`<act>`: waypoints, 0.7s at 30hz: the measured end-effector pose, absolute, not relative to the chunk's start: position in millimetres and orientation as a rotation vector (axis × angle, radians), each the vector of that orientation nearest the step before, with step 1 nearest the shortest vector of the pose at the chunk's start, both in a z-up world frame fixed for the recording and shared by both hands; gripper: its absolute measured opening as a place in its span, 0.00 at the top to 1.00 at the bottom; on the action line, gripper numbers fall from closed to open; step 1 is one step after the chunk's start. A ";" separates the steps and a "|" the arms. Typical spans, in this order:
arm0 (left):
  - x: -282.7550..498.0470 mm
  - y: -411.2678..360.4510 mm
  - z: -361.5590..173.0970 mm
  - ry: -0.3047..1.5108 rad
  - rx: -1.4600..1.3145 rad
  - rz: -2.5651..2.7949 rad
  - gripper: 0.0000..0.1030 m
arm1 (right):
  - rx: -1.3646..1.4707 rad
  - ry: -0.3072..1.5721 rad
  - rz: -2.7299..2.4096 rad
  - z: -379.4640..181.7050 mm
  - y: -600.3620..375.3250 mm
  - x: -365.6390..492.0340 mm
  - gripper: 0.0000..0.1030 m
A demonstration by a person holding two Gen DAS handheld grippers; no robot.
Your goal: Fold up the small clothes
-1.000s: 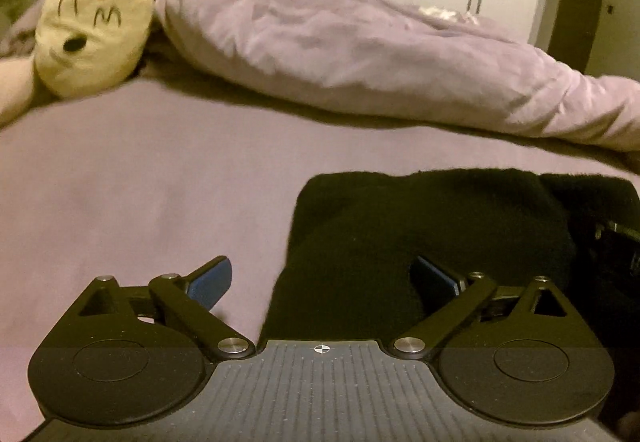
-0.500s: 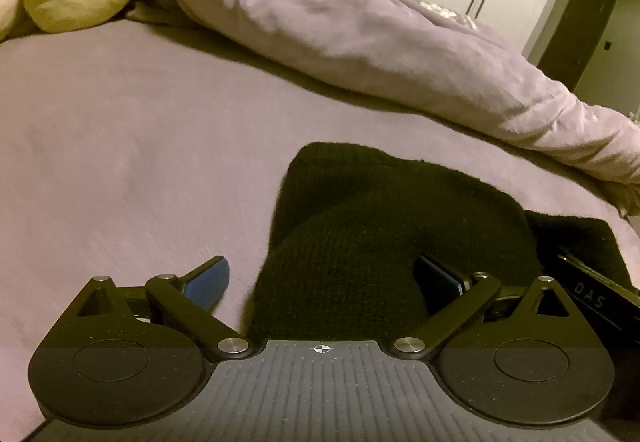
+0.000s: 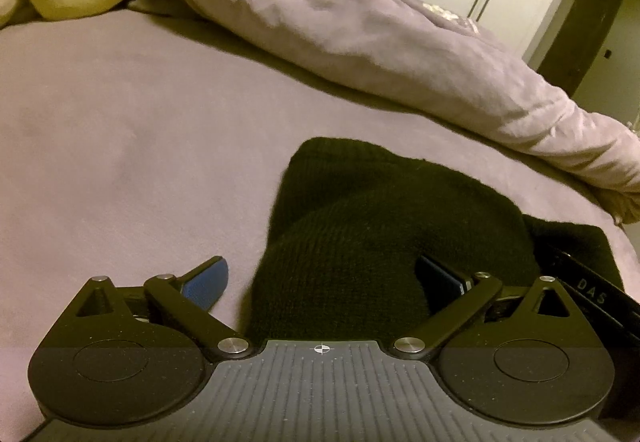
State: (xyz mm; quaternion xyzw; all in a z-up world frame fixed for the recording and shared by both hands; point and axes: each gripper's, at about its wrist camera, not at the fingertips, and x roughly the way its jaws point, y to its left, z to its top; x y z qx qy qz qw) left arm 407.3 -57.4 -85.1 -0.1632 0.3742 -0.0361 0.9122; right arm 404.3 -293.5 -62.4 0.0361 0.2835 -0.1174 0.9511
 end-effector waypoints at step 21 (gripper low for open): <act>301.1 -53.1 -48.3 0.826 -0.090 -0.135 0.00 | 0.033 0.698 -0.155 -46.9 -305.2 245.3 0.04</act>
